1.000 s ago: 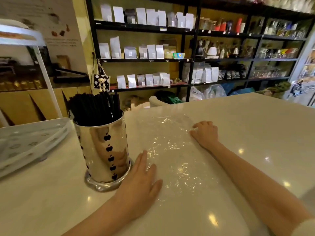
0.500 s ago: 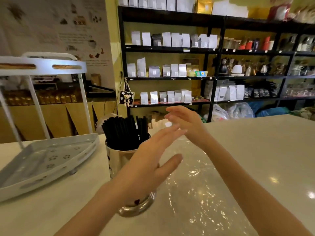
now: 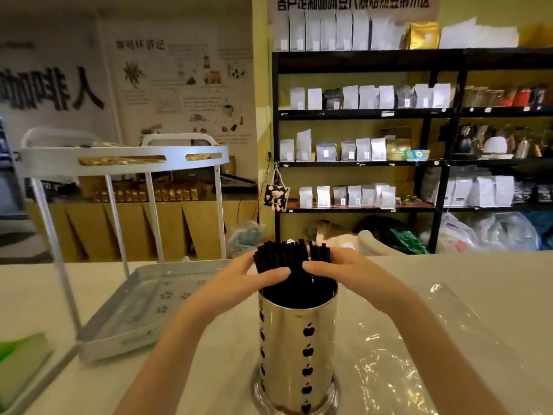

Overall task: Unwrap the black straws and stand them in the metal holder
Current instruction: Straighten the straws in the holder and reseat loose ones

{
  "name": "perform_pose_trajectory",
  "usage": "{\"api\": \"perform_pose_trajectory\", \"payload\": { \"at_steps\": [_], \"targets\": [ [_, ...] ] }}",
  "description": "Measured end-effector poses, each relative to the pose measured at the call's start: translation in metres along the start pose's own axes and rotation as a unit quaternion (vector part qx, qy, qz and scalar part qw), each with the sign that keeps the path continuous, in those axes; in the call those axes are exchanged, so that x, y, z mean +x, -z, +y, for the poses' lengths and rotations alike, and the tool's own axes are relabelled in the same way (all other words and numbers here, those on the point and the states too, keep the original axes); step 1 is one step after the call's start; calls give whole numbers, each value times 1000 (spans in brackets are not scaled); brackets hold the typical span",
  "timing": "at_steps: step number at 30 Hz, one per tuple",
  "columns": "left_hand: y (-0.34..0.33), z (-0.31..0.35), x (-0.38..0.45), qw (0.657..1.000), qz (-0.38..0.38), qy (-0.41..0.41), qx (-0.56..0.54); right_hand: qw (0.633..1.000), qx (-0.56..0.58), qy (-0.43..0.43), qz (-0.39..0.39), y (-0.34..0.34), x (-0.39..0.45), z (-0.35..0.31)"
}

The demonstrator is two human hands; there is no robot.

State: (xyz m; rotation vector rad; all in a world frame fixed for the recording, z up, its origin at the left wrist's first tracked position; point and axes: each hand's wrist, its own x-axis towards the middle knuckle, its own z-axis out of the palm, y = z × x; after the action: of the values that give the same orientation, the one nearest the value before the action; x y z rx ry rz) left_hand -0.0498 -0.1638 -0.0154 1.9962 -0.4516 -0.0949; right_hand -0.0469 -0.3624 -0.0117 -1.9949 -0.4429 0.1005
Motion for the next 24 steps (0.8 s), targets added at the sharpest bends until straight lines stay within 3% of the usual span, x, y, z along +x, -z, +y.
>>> {"api": "perform_pose_trajectory", "payload": {
  "at_steps": [7,16,24],
  "targets": [
    [-8,5,2,997,-49,-36,-43,996,-41,71,16,-4,-3,-3],
    [-7,23,-10,990,-24,-131,-48,986,-65,148,51,-3,-20,-19],
    [-4,29,-19,981,-123,-128,74,987,-110,114,-30,8,-39,-26]
  ]
}}
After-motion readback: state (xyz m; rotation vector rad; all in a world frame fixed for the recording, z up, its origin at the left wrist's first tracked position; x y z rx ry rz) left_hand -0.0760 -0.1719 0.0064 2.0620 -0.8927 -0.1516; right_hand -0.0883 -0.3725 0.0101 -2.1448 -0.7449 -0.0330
